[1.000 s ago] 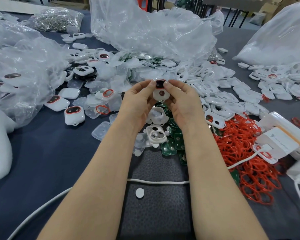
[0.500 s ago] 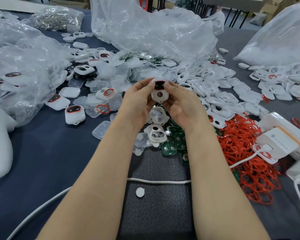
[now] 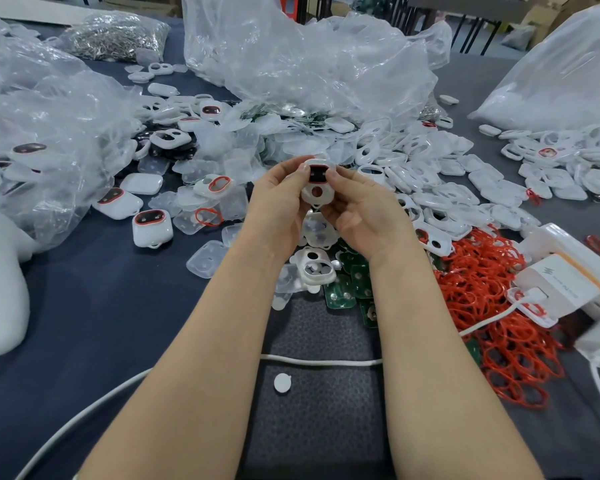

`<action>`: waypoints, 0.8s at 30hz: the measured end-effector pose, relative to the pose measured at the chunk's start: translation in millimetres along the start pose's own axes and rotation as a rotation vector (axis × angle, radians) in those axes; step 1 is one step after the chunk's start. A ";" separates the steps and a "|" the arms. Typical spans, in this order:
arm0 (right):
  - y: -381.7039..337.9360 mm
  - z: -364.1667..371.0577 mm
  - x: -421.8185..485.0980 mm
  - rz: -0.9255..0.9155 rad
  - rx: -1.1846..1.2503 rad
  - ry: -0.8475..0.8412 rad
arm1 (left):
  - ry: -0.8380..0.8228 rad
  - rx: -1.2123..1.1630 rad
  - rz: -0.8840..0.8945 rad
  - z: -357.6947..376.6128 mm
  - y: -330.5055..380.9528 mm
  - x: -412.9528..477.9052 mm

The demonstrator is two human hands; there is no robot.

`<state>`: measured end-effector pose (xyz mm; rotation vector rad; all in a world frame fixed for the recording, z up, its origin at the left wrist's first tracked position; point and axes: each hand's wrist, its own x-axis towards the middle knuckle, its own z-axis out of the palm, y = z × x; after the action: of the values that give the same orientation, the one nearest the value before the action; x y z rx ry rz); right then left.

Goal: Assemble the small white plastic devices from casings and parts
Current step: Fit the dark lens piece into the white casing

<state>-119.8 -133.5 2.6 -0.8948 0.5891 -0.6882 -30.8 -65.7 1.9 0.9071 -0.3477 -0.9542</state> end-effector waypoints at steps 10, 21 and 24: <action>5.5 0.1 3.8 -0.113 -0.172 0.138 | -0.003 0.255 0.040 -2.2 -4.2 2.6; 0.2 -4.8 0.5 -0.076 -0.120 0.004 | -0.020 0.053 -0.037 -3.9 1.2 2.1; -2.5 -6.8 -0.1 -0.059 0.012 0.016 | -0.150 0.019 -0.062 -6.6 5.0 0.6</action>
<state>-125.4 -137.9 1.4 -0.8995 0.5737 -0.7522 -23.6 -61.6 1.9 0.8699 -0.4587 -1.0806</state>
